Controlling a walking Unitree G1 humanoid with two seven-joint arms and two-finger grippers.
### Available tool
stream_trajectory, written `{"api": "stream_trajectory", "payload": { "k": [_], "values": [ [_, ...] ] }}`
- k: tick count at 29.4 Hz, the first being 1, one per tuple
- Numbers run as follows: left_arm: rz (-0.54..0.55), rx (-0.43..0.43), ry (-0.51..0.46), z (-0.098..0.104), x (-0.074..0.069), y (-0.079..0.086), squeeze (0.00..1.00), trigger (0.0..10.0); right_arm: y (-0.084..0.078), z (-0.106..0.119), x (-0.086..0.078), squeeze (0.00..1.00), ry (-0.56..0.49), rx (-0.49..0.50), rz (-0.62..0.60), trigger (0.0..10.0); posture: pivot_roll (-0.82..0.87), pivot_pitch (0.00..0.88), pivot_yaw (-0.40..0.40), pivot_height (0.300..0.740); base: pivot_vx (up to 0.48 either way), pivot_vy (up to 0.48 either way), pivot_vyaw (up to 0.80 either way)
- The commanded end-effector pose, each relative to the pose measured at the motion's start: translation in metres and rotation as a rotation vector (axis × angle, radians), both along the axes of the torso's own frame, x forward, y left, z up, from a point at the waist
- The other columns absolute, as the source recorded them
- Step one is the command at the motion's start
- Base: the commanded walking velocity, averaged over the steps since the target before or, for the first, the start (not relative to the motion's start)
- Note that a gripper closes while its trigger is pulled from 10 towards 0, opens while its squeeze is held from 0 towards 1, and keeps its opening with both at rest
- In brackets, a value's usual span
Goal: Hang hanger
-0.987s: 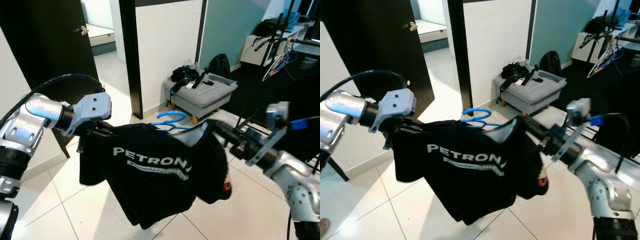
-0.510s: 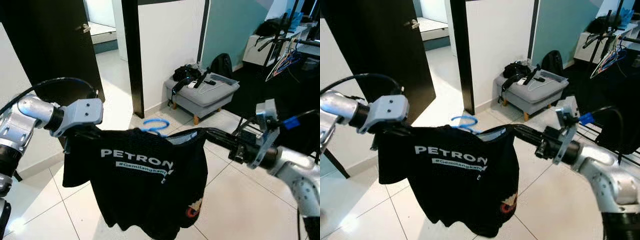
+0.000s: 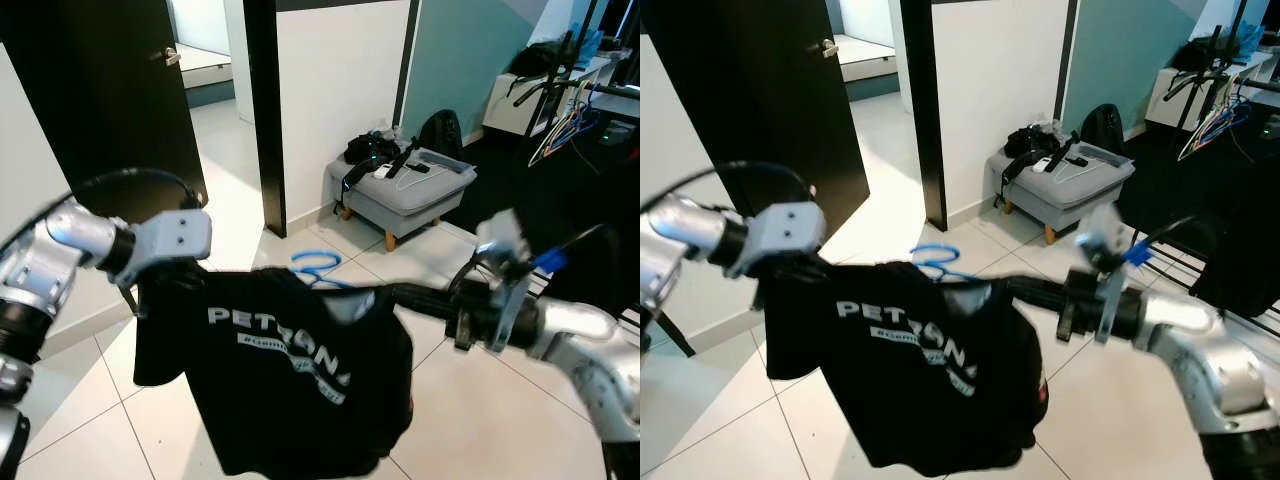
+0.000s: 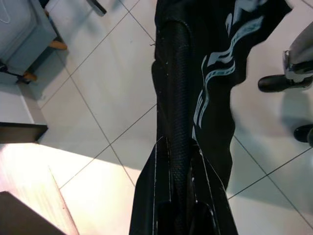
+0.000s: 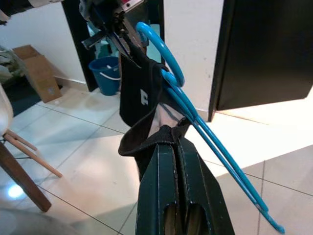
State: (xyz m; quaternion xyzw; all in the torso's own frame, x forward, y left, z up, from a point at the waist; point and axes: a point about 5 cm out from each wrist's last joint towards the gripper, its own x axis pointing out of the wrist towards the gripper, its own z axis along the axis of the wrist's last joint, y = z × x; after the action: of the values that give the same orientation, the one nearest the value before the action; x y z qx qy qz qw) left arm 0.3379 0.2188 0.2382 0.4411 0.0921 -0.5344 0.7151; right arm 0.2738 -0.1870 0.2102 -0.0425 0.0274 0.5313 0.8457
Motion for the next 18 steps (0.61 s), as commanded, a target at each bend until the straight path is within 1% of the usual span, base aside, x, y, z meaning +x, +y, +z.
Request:
{"api": "stream_trajectory", "payload": {
  "k": [1,2,3,4,6,7,8,10,11,13,14,16,17,18],
  "values": [
    [0.026,-0.023,-0.051,0.012,0.002,0.006,0.0,10.0,-0.005,0.003,0.002,0.0,-0.03,0.003,-0.036,10.0,-0.04,0.0,-0.004,0.74,0.0,0.0,0.0],
    [0.053,-0.044,-0.088,0.022,0.005,0.011,0.0,10.0,-0.009,0.001,0.004,0.0,-0.028,0.001,-0.066,10.0,-0.04,0.0,-0.003,0.74,0.0,0.0,0.0],
    [0.053,-0.044,-0.088,0.022,0.005,0.011,0.0,10.0,-0.009,0.001,0.004,0.0,-0.028,0.001,-0.066,10.0,-0.04,0.0,-0.003,0.74,0.0,0.0,0.0],
    [0.07,-0.061,-0.113,0.03,0.006,0.015,0.0,10.0,-0.012,0.0,0.004,0.0,-0.025,-0.001,-0.085,10.0,-0.04,0.0,-0.003,0.74,0.0,0.0,0.0],
    [0.07,-0.061,-0.113,0.03,0.006,0.015,0.0,10.0,-0.012,0.0,0.004,0.0,-0.025,-0.001,-0.085,10.0,-0.04,0.0,-0.003,0.74,0.0,0.0,0.0],
    [0.086,-0.107,-0.148,0.043,0.007,0.018,0.0,10.0,-0.015,-0.004,0.005,0.0,-0.018,0.003,-0.121,10.0,-0.03,0.0,-0.002,0.74,0.0,0.0,0.0],
    [0.09,-0.17,-0.179,0.057,0.005,0.022,0.0,10.0,-0.02,-0.008,0.005,0.0,-0.014,0.014,-0.171,10.0,-0.04,0.0,0.001,0.74,0.0,0.0,0.0],
    [0.09,-0.17,-0.179,0.057,0.005,0.022,0.0,10.0,-0.02,-0.008,0.005,0.0,-0.014,0.014,-0.171,10.0,-0.04,0.0,0.001,0.74,0.0,0.0,0.0],
    [0.083,-0.228,-0.2,0.069,0.003,0.024,0.0,10.0,-0.024,-0.012,0.007,0.0,-0.011,0.021,-0.221,10.0,-0.04,0.0,0.001,0.74,0.0,0.0,0.0],
    [0.083,-0.228,-0.2,0.069,0.003,0.024,0.0,10.0,-0.024,-0.012,0.007,0.0,-0.011,0.021,-0.221,10.0,-0.04,0.0,0.001,0.74,0.0,0.0,0.0],
    [0.054,-0.303,-0.213,0.084,-0.001,0.025,0.0,10.0,-0.031,-0.016,0.009,0.0,-0.009,0.03,-0.292,10.0,-0.04,0.0,0.007,0.74,0.0,0.0,0.0],
    [0.054,-0.303,-0.213,0.084,-0.001,0.025,0.0,10.0,-0.031,-0.016,0.009,0.0,-0.009,0.03,-0.292,10.0,-0.04,0.0,0.007,0.74,0.0,0.0,0.0],
    [0.002,-0.37,-0.205,0.095,-0.008,0.023,0.0,10.0,-0.038,-0.02,0.011,0.0,-0.009,0.045,-0.361,10.0,-0.04,0.0,0.009,0.74,0.0,0.0,0.0],
    [0.002,-0.37,-0.205,0.095,-0.008,0.023,0.0,10.0,-0.038,-0.02,0.011,0.0,-0.009,0.045,-0.361,10.0,-0.04,0.0,0.009,0.74,0.0,0.0,0.0]
  ]
}}
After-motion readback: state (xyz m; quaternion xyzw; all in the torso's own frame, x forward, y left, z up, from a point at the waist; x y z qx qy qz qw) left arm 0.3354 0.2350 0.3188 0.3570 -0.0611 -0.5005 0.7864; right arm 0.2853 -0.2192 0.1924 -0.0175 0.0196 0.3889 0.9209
